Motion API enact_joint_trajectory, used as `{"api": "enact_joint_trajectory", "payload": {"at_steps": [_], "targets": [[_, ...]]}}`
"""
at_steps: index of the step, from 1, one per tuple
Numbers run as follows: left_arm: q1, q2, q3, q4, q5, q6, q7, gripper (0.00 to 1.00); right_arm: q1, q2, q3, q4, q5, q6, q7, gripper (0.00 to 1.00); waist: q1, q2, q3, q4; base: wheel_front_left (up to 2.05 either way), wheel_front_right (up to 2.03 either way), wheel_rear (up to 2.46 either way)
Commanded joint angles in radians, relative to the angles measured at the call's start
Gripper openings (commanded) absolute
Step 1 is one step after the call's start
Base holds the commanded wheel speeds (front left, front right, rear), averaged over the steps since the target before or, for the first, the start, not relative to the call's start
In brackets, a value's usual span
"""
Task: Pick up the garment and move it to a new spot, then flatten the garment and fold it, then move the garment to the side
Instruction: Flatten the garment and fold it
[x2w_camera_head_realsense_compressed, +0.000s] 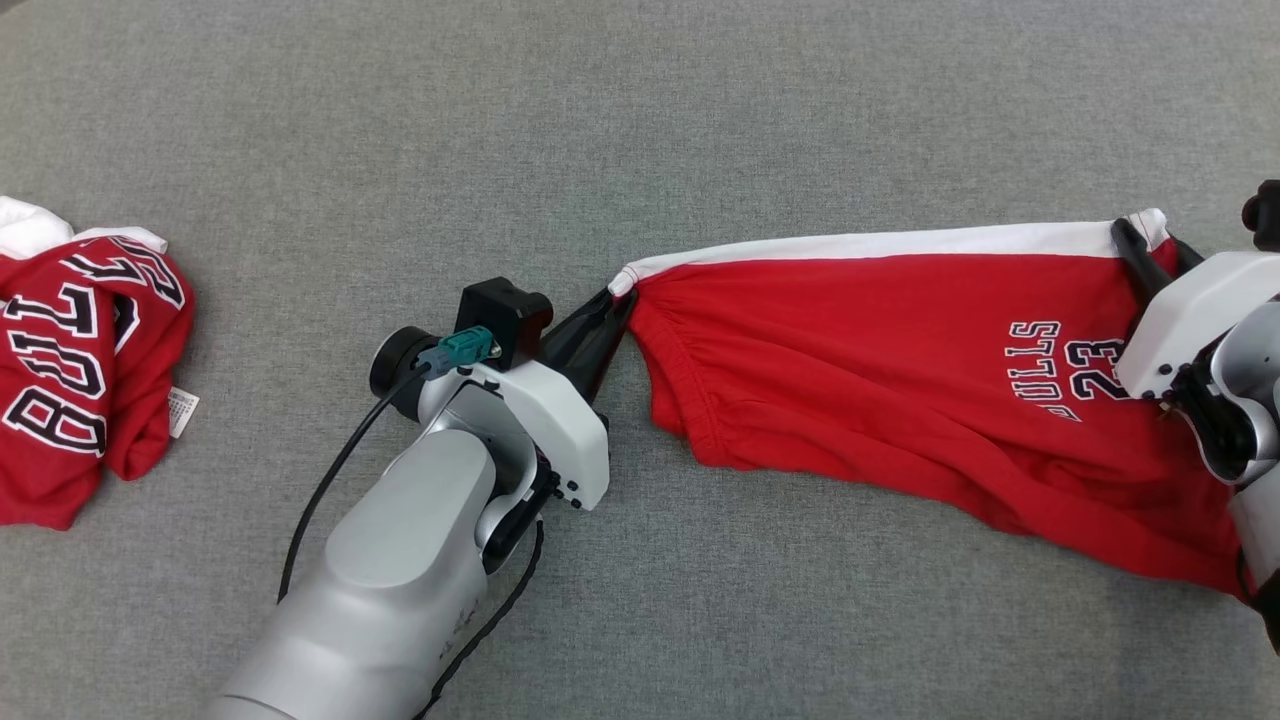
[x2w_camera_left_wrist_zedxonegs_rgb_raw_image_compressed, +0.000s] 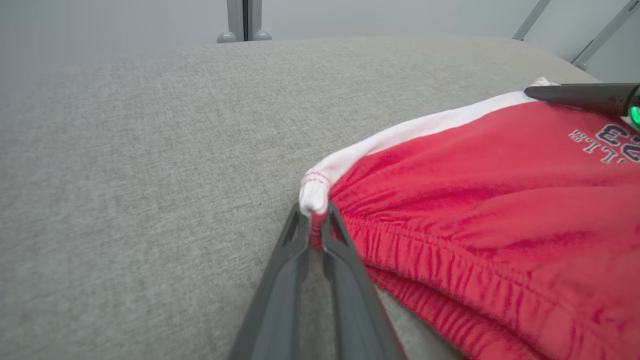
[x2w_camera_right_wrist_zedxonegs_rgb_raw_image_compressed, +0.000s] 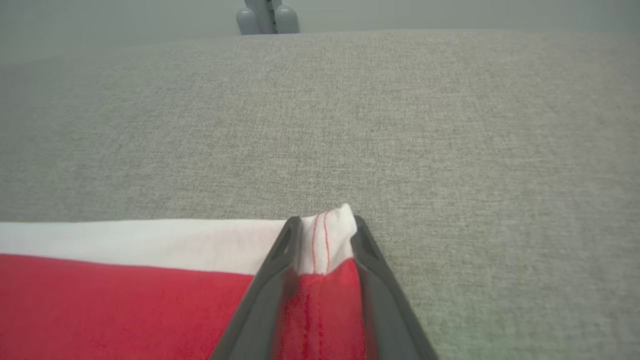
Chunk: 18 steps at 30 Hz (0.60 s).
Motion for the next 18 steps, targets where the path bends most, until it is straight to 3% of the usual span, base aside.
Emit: {"api": "enact_joint_trajectory", "payload": {"at_steps": [1, 9, 14, 18], "targets": [[-0.019, 0.009, 0.002, 0.006, -0.003, 0.006, -0.014, 0.00, 0.005, -0.005, 0.013, 0.011, 0.011, 0.000, -0.013, 0.00, 0.0000, 0.0000, -0.003, -0.003, 0.00, 0.00, 0.00], [0.003, 0.049, 0.049, -0.093, 0.011, 0.050, -0.089, 0.00, 0.061, -0.032, -0.005, -0.108, -0.001, -0.001, -0.235, 0.00, 0.0000, 0.0000, -0.059, -0.033, 0.00, 0.00, 0.00], [0.049, 0.120, 0.089, -0.267, 0.033, 0.099, -0.099, 0.00, 0.136, -0.023, -0.066, -0.297, -0.034, -0.001, -0.344, 0.00, 0.0000, 0.0000, -0.114, -0.066, 0.00, 0.00, 0.00], [0.092, 0.183, 0.116, -0.453, 0.046, 0.141, -0.090, 0.00, 0.196, -0.008, -0.138, -0.499, -0.071, -0.001, -0.369, 0.00, 0.0000, 0.0000, -0.159, -0.091, 0.00, 0.00, 0.00]]}}
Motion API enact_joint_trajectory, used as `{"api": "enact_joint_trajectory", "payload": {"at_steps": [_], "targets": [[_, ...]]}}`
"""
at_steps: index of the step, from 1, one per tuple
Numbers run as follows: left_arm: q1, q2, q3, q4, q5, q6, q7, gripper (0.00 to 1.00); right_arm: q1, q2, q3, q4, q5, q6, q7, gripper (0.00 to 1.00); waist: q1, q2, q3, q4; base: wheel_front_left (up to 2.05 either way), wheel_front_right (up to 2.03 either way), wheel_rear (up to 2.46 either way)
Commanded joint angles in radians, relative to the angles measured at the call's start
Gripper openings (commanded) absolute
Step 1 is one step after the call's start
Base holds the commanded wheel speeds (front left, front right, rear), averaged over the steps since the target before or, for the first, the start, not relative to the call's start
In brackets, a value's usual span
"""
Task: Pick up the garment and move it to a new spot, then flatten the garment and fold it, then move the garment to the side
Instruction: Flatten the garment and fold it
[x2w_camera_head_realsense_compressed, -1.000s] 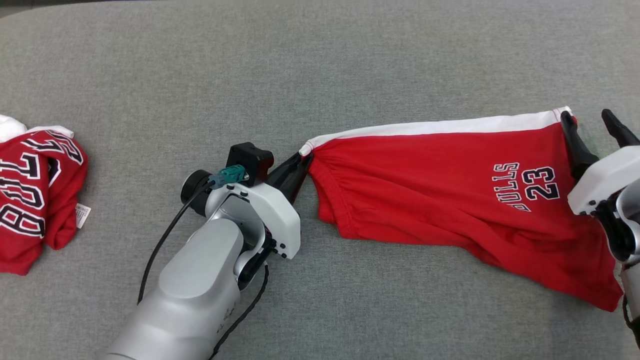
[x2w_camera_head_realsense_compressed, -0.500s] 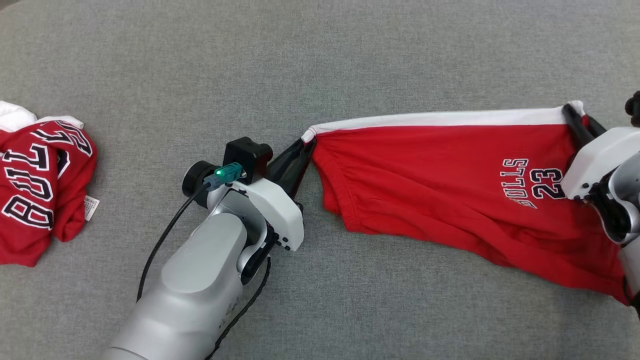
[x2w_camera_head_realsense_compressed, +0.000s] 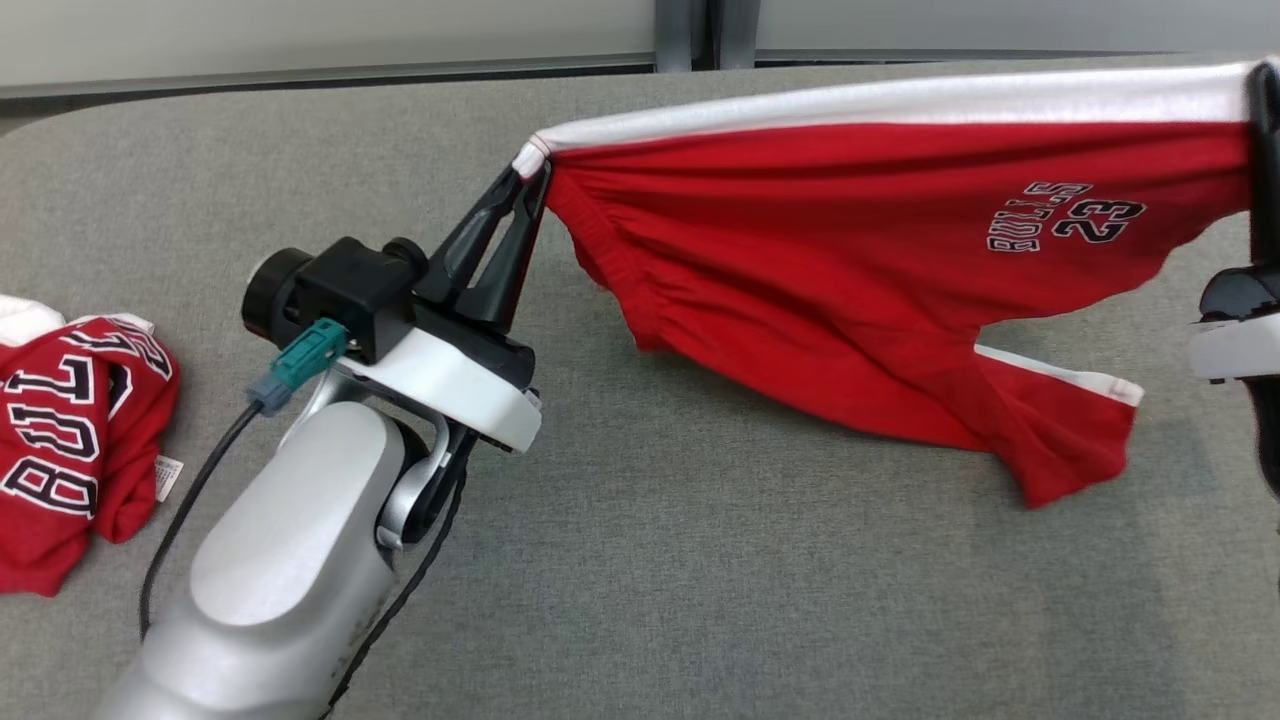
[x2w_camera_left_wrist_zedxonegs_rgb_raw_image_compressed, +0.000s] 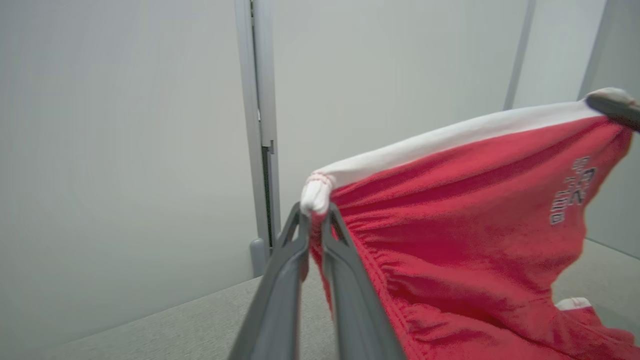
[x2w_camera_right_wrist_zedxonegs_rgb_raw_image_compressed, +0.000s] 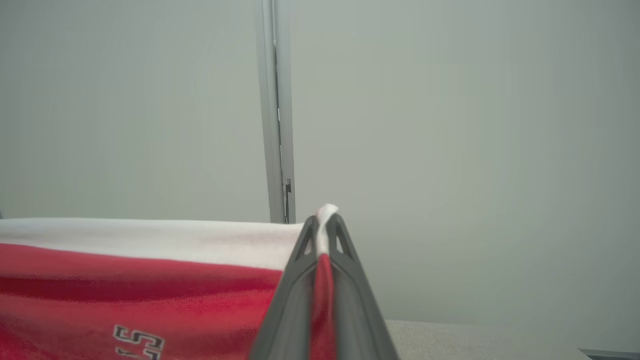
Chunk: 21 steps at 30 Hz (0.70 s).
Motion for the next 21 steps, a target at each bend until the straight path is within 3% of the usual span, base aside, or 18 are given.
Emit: {"api": "enact_joint_trajectory", "payload": {"at_steps": [1, 6, 10, 15, 21], "targets": [[0.017, 0.028, 0.016, -0.053, 0.013, 0.022, 0.010, 0.00, 0.025, -0.004, -0.027, -0.060, -0.017, -0.002, 0.001, 0.00, 0.0000, 0.0000, -0.033, -0.023, 0.00, 0.00, 0.00], [0.045, 0.108, 0.046, -0.302, 0.036, 0.090, 0.069, 0.00, 0.063, 0.012, -0.102, -0.319, -0.069, -0.002, 0.064, 0.00, 0.0000, 0.0000, -0.062, -0.033, 0.00, 0.00, 0.00], [0.044, 0.153, 0.066, -0.454, 0.061, 0.128, 0.115, 0.00, 0.061, 0.013, -0.147, -0.453, -0.091, -0.002, 0.130, 0.00, 0.0000, 0.0000, -0.084, -0.028, 0.00, 0.00, 0.00], [0.051, 0.182, 0.081, -0.564, 0.068, 0.156, 0.163, 0.00, 0.044, 0.013, -0.174, -0.522, -0.089, -0.002, 0.196, 0.00, 0.0000, 0.0000, -0.101, -0.020, 0.00, 0.00, 0.00], [0.038, 0.172, 0.086, -0.568, 0.027, 0.149, 0.190, 0.00, 0.015, 0.025, -0.168, -0.497, -0.066, -0.002, 0.231, 0.00, 0.0000, 0.0000, -0.089, -0.016, 0.00, 0.00, 0.00]]}}
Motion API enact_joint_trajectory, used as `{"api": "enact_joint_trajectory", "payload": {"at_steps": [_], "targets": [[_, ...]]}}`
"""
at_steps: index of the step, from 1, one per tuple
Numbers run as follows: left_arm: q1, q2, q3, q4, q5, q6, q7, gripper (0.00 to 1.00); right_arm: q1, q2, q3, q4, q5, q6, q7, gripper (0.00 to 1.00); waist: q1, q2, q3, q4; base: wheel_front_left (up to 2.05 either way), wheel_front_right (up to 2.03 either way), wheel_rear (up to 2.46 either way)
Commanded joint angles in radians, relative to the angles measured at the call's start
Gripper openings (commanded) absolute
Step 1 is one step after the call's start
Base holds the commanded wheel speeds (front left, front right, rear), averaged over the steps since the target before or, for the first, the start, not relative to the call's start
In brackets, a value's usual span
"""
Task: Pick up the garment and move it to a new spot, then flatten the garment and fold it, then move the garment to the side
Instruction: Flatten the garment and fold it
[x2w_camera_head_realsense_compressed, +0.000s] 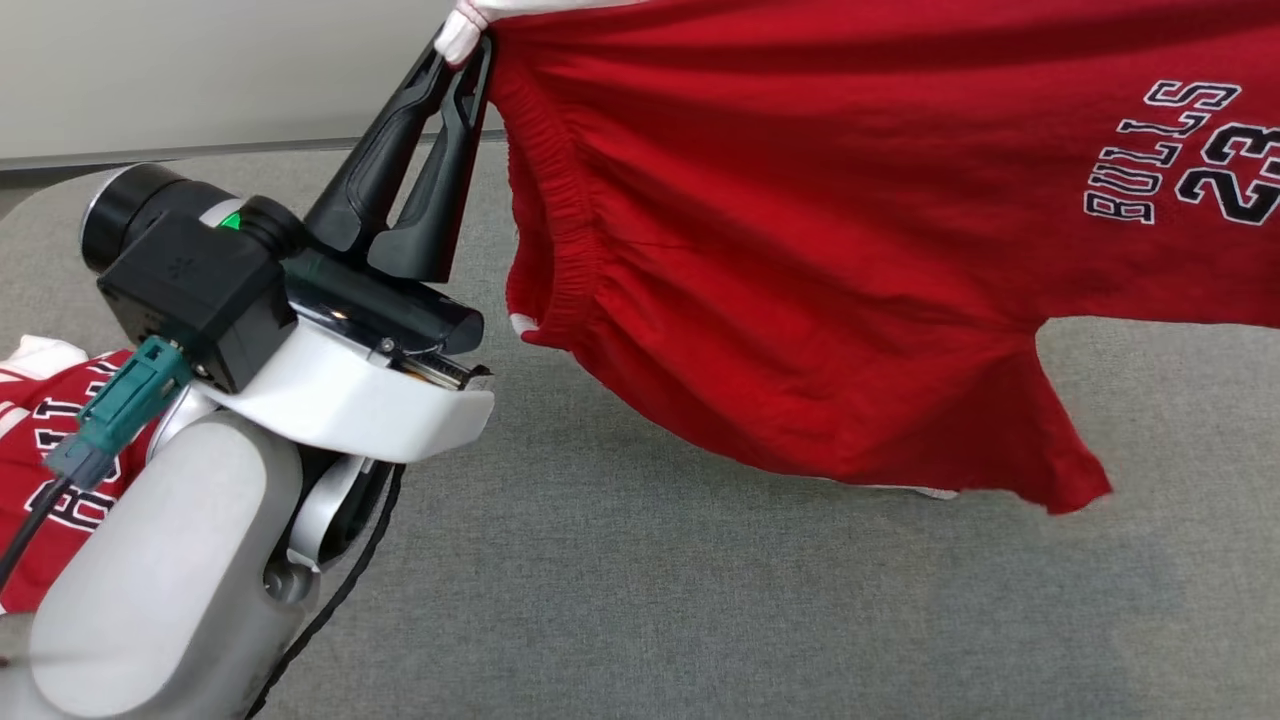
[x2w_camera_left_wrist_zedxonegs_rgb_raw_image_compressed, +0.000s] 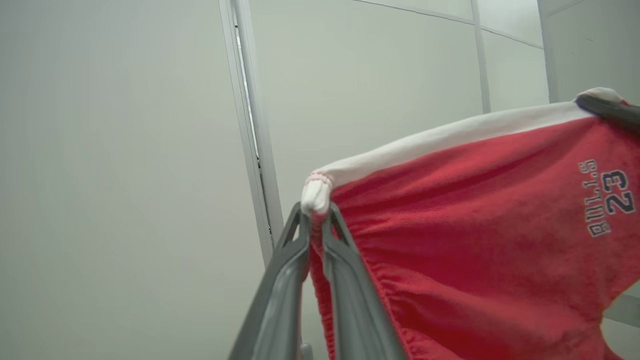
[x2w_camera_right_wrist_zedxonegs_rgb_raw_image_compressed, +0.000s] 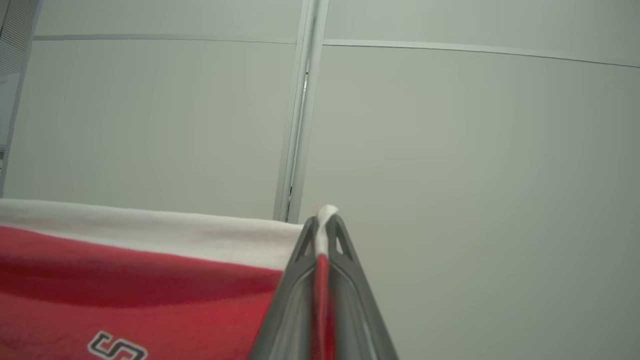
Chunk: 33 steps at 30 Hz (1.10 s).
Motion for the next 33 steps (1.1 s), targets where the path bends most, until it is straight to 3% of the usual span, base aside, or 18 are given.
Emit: {"api": "enact_joint_trajectory", "payload": {"at_steps": [1, 8, 14, 21, 28, 33], "targets": [[-0.020, -0.007, 0.004, 0.016, -0.013, -0.013, 0.003, 0.00, -0.020, 0.004, 0.000, 0.019, 0.009, -0.002, 0.006, 0.00, 0.0000, 0.0000, 0.015, 0.002, 0.00, 0.00, 0.00], [-0.192, -0.077, 0.027, 0.198, -0.082, -0.085, -0.029, 0.00, -0.200, 0.002, 0.017, 0.191, 0.042, -0.002, 0.004, 0.00, 0.0000, 0.0000, 0.104, 0.022, 0.00, 0.00, 0.00], [-0.419, -0.162, 0.051, 0.460, -0.093, -0.142, -0.111, 0.00, -0.481, -0.005, 0.095, 0.402, 0.047, -0.002, -0.040, 0.00, 0.0000, 0.0000, 0.170, 0.027, 0.00, 0.00, 0.00], [-0.592, -0.237, 0.072, 0.791, -0.082, -0.193, -0.182, 0.00, -0.720, 0.051, 0.221, 0.707, 0.047, -0.002, -0.140, 0.00, 0.0000, 0.0000, 0.190, 0.014, 0.00, 0.00, 0.00], [-0.591, -0.292, 0.083, 1.109, -0.086, -0.235, -0.197, 0.00, -0.742, 0.138, 0.332, 1.025, 0.085, -0.002, -0.206, 0.00, 0.0000, 0.0000, 0.202, -0.001, 0.00, 0.00, 0.00], [-0.529, -0.313, 0.096, 1.214, -0.086, -0.256, -0.196, 0.00, -0.693, 0.181, 0.391, 1.153, 0.118, -0.002, -0.253, 0.00, 0.0000, 0.0000, 0.209, -0.012, 0.00, 0.00, 0.00]]}}
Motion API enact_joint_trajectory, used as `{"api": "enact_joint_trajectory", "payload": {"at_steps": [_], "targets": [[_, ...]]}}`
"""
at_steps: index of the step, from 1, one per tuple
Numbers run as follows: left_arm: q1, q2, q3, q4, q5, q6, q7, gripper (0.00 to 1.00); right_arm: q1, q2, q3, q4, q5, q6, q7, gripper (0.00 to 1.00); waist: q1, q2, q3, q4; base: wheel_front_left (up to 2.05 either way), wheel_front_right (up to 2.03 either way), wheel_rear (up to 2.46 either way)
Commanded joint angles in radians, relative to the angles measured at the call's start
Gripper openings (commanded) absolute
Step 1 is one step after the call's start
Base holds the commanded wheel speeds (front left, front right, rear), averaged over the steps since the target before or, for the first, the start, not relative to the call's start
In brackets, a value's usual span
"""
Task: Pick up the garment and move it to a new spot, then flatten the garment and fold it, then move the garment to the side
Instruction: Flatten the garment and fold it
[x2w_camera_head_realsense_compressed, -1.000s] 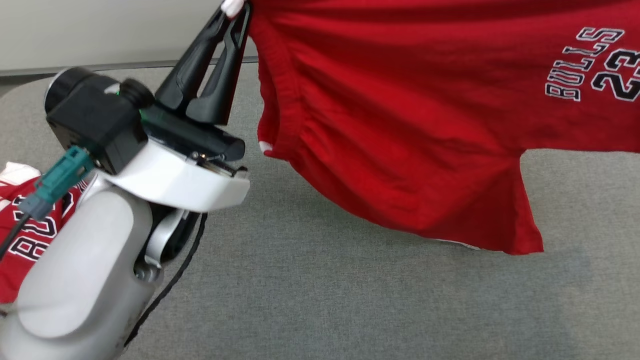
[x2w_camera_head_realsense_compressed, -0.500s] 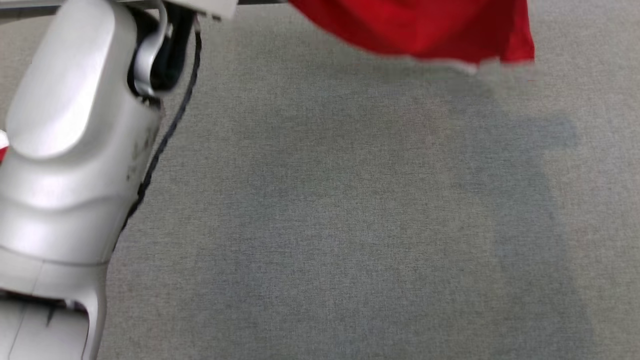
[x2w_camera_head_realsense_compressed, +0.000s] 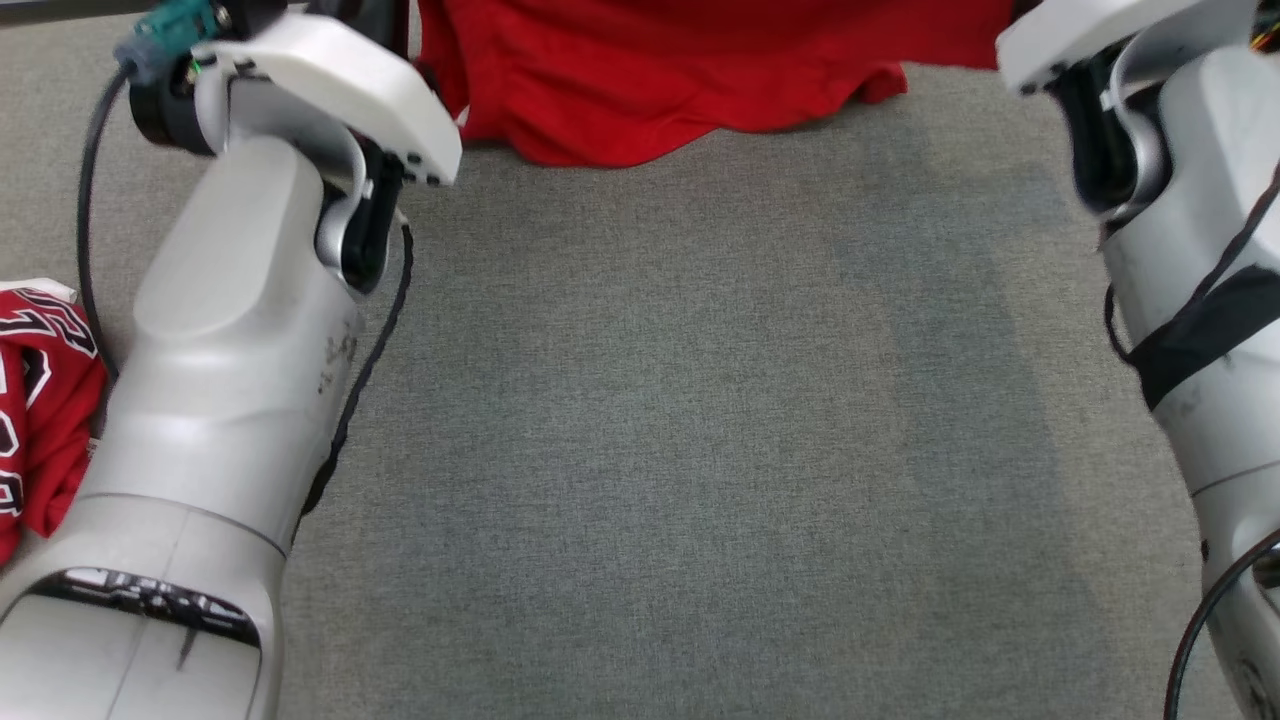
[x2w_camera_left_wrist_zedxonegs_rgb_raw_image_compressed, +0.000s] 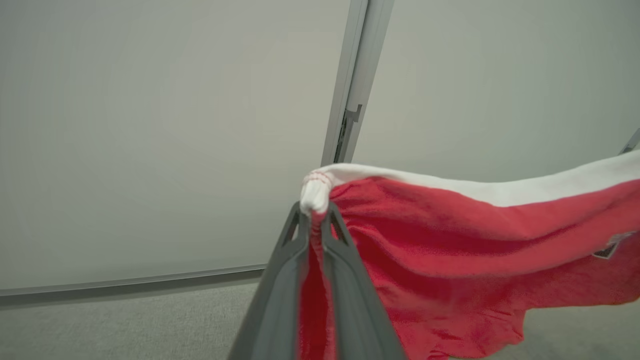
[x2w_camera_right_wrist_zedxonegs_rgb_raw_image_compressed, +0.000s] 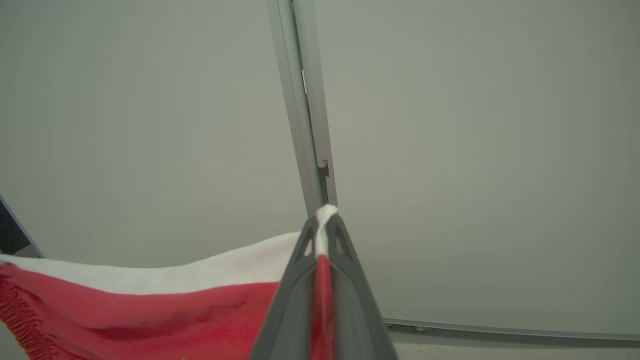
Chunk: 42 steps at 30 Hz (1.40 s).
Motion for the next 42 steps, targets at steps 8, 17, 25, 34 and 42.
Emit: {"api": "enact_joint_trajectory", "payload": {"at_steps": [8, 17, 25, 34, 42], "targets": [[0.151, -0.011, 0.050, -0.024, 0.049, -0.017, -0.001, 0.00, 0.153, 0.023, 0.107, 0.056, 0.102, -0.002, -0.085, 0.00, 0.0000, 0.0000, 0.007, -0.009, 0.00, 0.00, 0.00], [0.521, -0.018, 0.125, -0.321, 0.147, -0.026, -0.001, 0.00, 0.518, -0.022, 0.121, -0.168, 0.159, -0.002, -0.102, 0.00, 0.0000, 0.0000, -0.051, -0.012, 0.00, 0.00, 0.00], [0.876, -0.007, 0.176, -0.620, 0.215, -0.033, -0.001, 0.00, 0.844, -0.046, 0.060, -0.393, 0.110, -0.001, -0.102, 0.00, 0.0000, 0.0000, -0.134, -0.028, 0.00, 0.00, 0.00], [1.114, 0.046, 0.138, -0.790, 0.239, -0.013, 0.062, 0.00, 1.178, -0.036, -0.103, -0.663, 0.043, -0.001, -0.001, 0.00, 0.0000, 0.0000, -0.228, -0.011, 0.00, 0.00, 0.00], [1.253, 0.079, 0.133, -0.977, 0.216, 0.031, 0.193, 0.00, 1.392, 0.022, -0.202, -0.909, -0.020, -0.001, 0.173, 0.00, 0.0000, 0.0000, -0.276, -0.024, 0.00, 0.00, 0.00]]}}
